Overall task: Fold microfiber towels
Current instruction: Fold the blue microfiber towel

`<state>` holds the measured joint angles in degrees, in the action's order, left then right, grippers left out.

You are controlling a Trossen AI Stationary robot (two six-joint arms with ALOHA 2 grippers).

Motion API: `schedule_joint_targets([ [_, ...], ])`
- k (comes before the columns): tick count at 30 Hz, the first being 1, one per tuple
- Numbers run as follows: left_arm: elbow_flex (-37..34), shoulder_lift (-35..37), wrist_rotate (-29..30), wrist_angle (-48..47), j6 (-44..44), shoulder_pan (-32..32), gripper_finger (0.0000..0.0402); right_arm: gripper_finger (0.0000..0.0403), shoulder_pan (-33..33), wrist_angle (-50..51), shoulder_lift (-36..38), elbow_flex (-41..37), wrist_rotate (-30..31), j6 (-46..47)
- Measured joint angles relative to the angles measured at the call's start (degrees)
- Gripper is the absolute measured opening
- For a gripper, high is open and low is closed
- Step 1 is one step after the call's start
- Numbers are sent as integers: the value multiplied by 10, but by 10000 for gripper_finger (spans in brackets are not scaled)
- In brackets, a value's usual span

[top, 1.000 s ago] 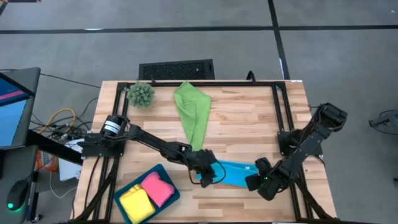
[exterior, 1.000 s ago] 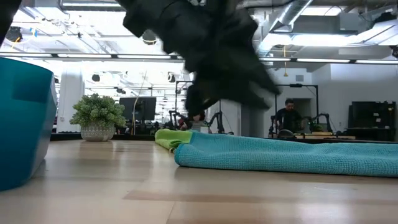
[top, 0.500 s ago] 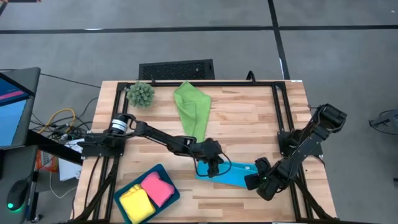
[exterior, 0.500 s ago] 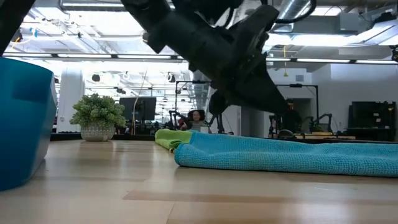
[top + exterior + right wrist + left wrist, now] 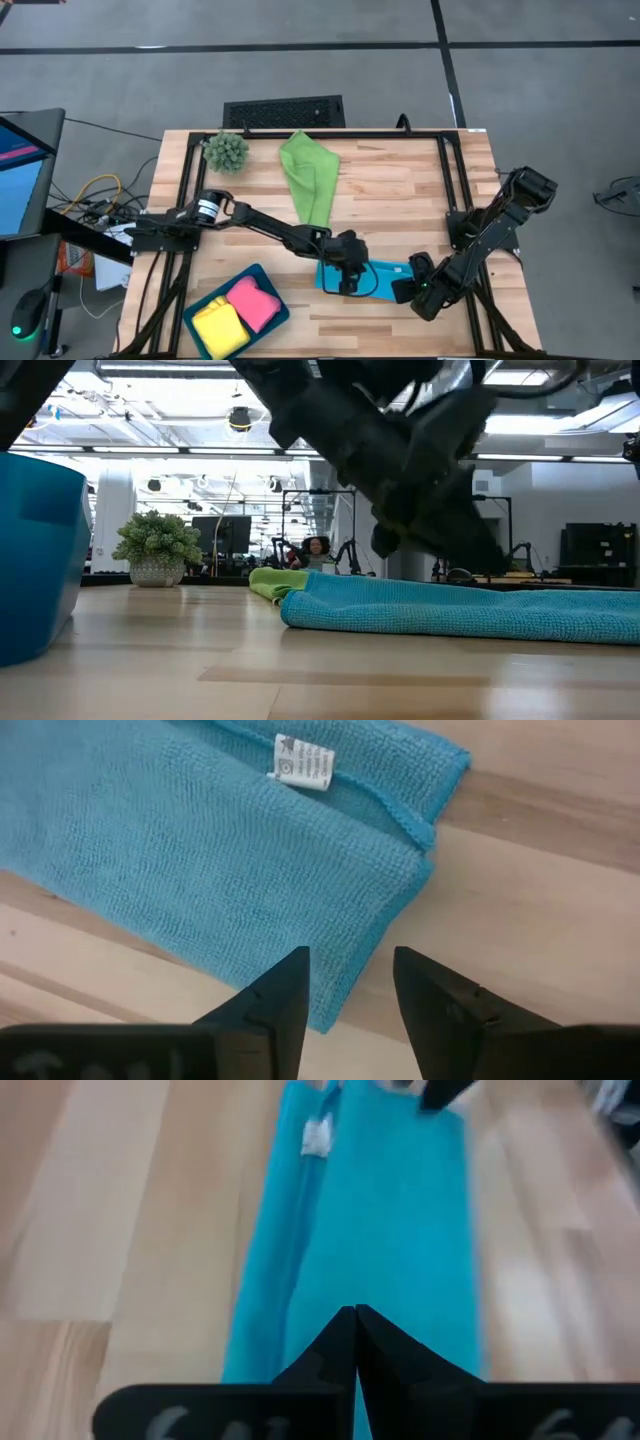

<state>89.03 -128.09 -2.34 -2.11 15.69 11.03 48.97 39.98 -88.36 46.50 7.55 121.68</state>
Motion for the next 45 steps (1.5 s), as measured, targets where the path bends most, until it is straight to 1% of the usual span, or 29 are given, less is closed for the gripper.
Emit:
schedule_joint_targets([
  [2, 5, -6, 2, -26, -6, -2, 0, 171, 0, -1, 0, 0, -1, 0],
  [5, 7, -15, 26, -28, -5, -4, 0, 171, 0, -7, 0, 0, -1, 0],
  [9, 7, -15, 34, -52, -2, -9, 0, 171, 0, -16, 5, 0, 0, 6],
  [12, 7, -15, 57, -59, -6, -12, 0, 171, 2, -9, 10, 0, 0, 13],
  [17, 7, -15, 45, -60, 6, -18, 0, 171, 0, 13, 10, 0, 7, 14],
  [20, 7, -15, 48, -62, 5, -18, 0, 171, -10, 26, 9, 0, 27, 14],
  [23, 7, -15, 50, -64, 5, -18, 0, 171, -22, 39, 9, -4, 33, 12],
  [30, 7, -15, 53, -66, 7, -18, 0, 171, -35, -33, 9, -52, 35, 9],
  [34, 7, -16, 54, -66, 7, -18, 0, 167, -35, -50, 10, -65, 37, 9],
  [37, 8, -22, 49, -61, 21, -18, 0, 154, -35, -53, 11, -69, 42, 9],
  [39, 10, -30, 42, -57, 34, -18, 0, 138, -36, -52, 11, -69, 43, 9],
  [42, 10, -35, 37, -52, 42, -18, 0, 104, -39, -48, 11, -70, 41, 9],
  [45, 10, -35, 38, -48, 43, -18, 0, 59, -42, -47, 10, -70, 38, -6],
])
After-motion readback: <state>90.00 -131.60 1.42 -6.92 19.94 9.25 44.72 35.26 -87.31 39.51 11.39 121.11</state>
